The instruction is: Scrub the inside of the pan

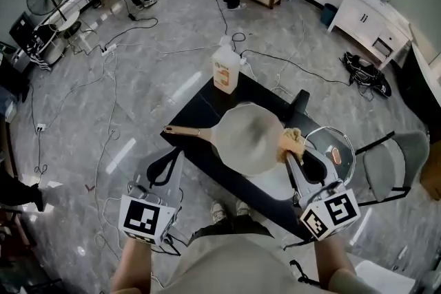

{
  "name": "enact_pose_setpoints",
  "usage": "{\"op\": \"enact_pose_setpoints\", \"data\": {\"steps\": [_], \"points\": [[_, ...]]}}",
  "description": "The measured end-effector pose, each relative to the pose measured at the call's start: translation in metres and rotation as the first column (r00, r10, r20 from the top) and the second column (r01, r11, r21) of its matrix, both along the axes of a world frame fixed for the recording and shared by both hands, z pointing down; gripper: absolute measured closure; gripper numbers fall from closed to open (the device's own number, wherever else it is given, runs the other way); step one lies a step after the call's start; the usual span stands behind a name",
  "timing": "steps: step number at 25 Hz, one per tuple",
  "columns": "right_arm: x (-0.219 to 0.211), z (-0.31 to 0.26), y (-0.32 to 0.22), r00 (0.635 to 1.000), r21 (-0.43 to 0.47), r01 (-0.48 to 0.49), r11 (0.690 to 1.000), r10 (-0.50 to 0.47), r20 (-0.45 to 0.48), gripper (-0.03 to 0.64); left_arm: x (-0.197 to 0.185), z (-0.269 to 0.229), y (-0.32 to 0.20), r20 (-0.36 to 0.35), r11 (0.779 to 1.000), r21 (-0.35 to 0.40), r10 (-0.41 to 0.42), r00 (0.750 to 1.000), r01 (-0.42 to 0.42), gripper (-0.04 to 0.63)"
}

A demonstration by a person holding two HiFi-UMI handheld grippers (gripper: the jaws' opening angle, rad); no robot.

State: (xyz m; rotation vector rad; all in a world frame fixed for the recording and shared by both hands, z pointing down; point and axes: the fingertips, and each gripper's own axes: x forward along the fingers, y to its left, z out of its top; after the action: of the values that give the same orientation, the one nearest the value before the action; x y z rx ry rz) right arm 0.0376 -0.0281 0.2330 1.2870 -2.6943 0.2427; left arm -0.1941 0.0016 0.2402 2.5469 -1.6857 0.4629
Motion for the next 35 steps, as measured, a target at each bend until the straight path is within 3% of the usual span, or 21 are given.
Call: {"op": "enact_pose_setpoints", "data": {"steps": [10, 12, 15, 17, 19, 24, 27, 31, 35], "points": [[-0.003, 0.036, -0.04, 0.992, -0.086, 0.113, 0.99, -0.118, -0.054, 0.526, 0.012, 0.016, -0.035, 0.02, 0.998, -0.046, 0.032, 0.999, -0.031, 0.582], [-0.005, 0.043, -0.044, 0.989, -0.104, 0.125, 0.987, -0.132, -0.06, 0.526, 0.016, 0.02, -0.043, 0.066, 0.996, -0.058, 0.074, 0.995, -0.071, 0.486], [-0.01, 0.053, -0.05, 0.985, -0.121, 0.15, 0.981, -0.159, -0.07, 0.526, 0.028, 0.03, -0.052, 0.172, 0.985, -0.088, 0.161, 0.972, -0.147, 0.449], [-0.015, 0.058, -0.054, 0.982, -0.113, 0.171, 0.979, -0.179, -0.065, 0.526, 0.035, 0.044, -0.059, 0.256, 0.97, -0.122, 0.237, 0.937, -0.212, 0.396], [-0.02, 0.066, -0.059, 0.98, -0.126, 0.188, 0.974, -0.195, -0.049, 0.526, 0.037, 0.063, -0.066, 0.345, 0.944, -0.171, 0.326, 0.88, -0.283, 0.36], [-0.031, 0.099, -0.072, 0.977, -0.193, 0.203, 0.96, -0.212, -0.024, 0.526, 0.04, 0.109, -0.08, 0.439, 0.87, -0.343, 0.482, 0.758, -0.354, 0.354], [-0.036, 0.118, -0.076, 0.975, -0.228, 0.21, 0.951, -0.222, -0.027, 0.526, 0.039, 0.133, -0.089, 0.451, 0.835, -0.406, 0.536, 0.714, -0.371, 0.331], [-0.043, 0.148, -0.079, 0.97, -0.285, 0.221, 0.933, -0.241, -0.034, 0.526, 0.035, 0.16, -0.105, 0.514, 0.815, -0.437, 0.573, 0.638, -0.379, 0.331], [-0.05, 0.181, -0.079, 0.964, -0.34, 0.234, 0.911, -0.262, -0.04, 0.526, 0.032, 0.197, -0.113, 0.492, 0.773, -0.509, 0.623, 0.608, -0.38, 0.331]]}}
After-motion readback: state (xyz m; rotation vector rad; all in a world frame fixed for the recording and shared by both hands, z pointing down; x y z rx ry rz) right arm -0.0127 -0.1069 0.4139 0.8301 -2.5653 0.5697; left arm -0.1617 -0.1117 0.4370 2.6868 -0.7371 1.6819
